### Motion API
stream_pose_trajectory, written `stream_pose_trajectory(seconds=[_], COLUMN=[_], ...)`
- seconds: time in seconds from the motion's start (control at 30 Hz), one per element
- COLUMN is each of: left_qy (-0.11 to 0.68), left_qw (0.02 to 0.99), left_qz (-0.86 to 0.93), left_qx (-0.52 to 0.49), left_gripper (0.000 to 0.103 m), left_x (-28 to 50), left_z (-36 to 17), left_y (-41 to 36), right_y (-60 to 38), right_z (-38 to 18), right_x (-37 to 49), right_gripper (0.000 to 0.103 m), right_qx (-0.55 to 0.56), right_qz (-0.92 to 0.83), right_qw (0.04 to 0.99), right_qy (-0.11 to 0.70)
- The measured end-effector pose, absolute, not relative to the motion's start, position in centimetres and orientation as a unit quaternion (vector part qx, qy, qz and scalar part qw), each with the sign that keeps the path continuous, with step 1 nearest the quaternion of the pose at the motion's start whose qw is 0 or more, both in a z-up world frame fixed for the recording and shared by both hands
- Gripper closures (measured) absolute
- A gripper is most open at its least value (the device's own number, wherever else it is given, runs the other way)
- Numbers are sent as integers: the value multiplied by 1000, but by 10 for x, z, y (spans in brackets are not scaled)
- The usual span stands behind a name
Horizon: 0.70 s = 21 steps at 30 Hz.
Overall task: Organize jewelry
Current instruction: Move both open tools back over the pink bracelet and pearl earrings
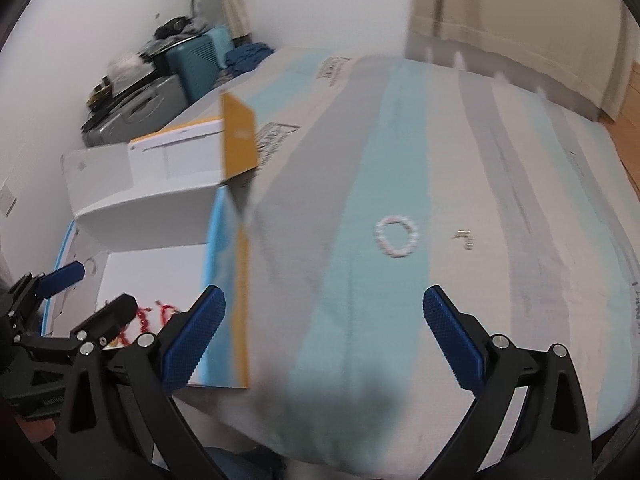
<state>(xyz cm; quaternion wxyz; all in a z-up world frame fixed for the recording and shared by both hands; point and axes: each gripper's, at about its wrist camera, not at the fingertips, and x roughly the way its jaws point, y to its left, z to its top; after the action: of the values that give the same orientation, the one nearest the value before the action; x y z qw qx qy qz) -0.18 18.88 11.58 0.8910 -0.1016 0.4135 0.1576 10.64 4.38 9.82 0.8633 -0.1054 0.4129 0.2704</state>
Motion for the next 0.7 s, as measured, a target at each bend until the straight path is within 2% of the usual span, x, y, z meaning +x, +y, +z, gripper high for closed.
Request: stream_pose_trajectory(seconds=[0.37,0.7], left_qy=[410,433], left_qw=[901,893], left_qz=[111,87], left_qx=[-91,-86], left_gripper=[6,6], left_x=[70,156], left_z=[99,50], left_y=[124,81], right_y=[-31,-66], right_z=[86,44], right_x=[174,244], right_gripper=[8,8], right_qx=[-76,-74], right_qz=[230,195], right_qw=[874,870], right_qy=[421,447])
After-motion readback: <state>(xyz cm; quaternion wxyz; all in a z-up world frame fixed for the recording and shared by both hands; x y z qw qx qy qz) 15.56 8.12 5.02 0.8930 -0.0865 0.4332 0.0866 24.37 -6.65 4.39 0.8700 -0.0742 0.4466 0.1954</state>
